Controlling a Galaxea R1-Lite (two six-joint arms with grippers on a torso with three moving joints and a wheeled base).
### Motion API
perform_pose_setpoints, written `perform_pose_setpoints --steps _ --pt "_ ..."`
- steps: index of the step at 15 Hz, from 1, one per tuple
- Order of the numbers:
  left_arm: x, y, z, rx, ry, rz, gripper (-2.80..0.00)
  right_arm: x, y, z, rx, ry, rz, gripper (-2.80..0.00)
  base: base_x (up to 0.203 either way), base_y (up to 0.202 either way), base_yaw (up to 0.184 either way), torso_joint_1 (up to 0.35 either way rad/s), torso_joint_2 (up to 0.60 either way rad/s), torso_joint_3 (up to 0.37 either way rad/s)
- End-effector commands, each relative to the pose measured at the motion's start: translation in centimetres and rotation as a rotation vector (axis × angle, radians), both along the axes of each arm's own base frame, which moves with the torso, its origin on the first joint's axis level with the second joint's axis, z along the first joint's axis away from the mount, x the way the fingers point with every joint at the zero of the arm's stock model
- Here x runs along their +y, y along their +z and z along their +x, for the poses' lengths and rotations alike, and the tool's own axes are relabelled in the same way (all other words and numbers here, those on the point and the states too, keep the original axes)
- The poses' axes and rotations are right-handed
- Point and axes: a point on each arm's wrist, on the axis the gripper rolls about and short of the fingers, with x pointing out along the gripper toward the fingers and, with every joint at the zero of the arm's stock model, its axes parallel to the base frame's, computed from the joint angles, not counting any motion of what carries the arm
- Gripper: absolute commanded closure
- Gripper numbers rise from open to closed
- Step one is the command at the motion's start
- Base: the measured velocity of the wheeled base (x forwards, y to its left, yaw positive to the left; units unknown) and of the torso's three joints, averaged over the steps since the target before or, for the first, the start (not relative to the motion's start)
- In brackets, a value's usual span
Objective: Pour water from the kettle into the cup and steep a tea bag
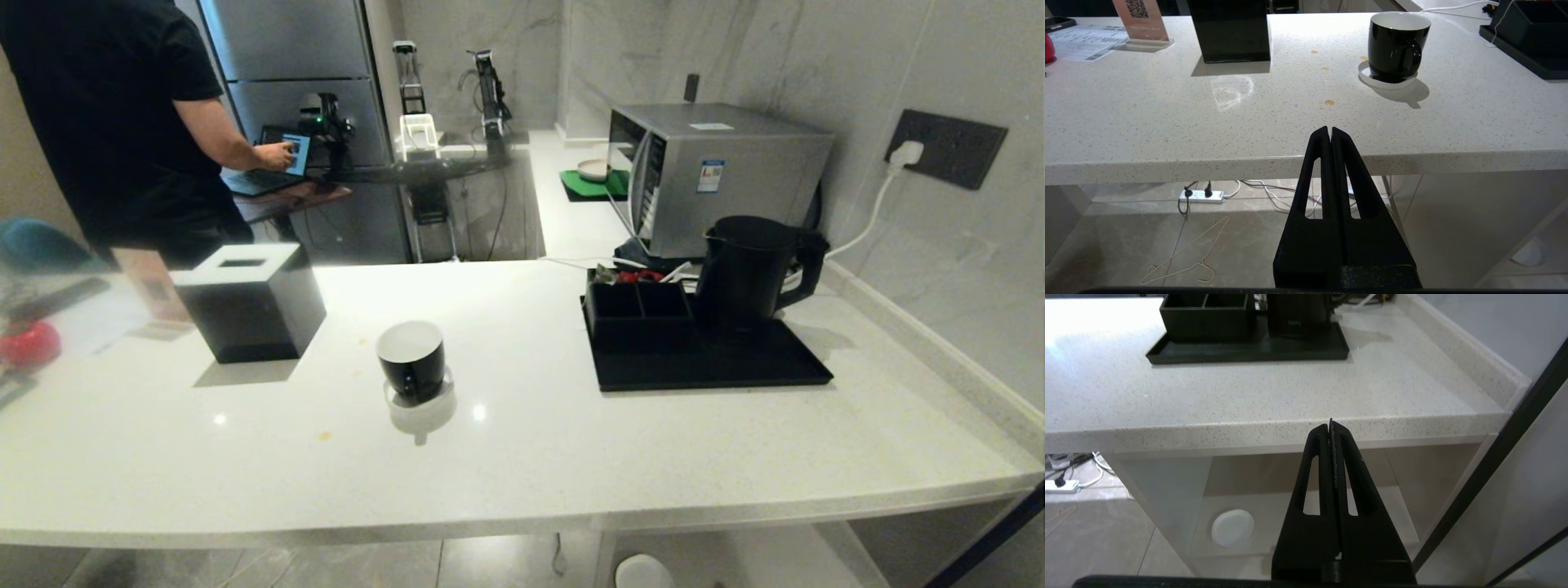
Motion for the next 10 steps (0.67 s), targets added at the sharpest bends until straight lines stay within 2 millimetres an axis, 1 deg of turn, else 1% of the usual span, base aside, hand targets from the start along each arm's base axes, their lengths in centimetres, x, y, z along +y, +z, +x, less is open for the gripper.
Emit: perform_pose_setpoints --steps 1,3,6,8,10 --pt "0.0 0.0 0.0 0.001 0.001 0.000 0.00 0.0 0.6 0.5 0.050 -0.002 0.002 0.00 0.000 0.000 0.000 0.000 0.00 0.000" --pt "0.0 0.0 0.0 0.001 0.001 0.000 0.00 0.0 2.4 1.5 0.114 0.001 0.006 0.00 0.000 0.000 0.000 0.000 0.00 0.000" --pt "0.0 0.0 0.0 0.001 0.001 -0.001 0.00 0.0 5.5 4.3 0.173 -0.017 0.020 0.00 0.000 0.000 0.000 0.000 0.00 0.000" --pt "0.0 0.0 0.0 0.001 0.001 0.000 0.00 -0.3 7.5 6.9 0.200 -0.056 0.025 0.00 0.000 0.000 0.000 0.000 0.00 0.000" --pt "0.0 0.0 0.0 0.001 0.001 0.000 0.00 -1.1 9.3 9.8 0.199 -0.094 0.027 0.00 0.000 0.000 0.000 0.000 0.00 0.000"
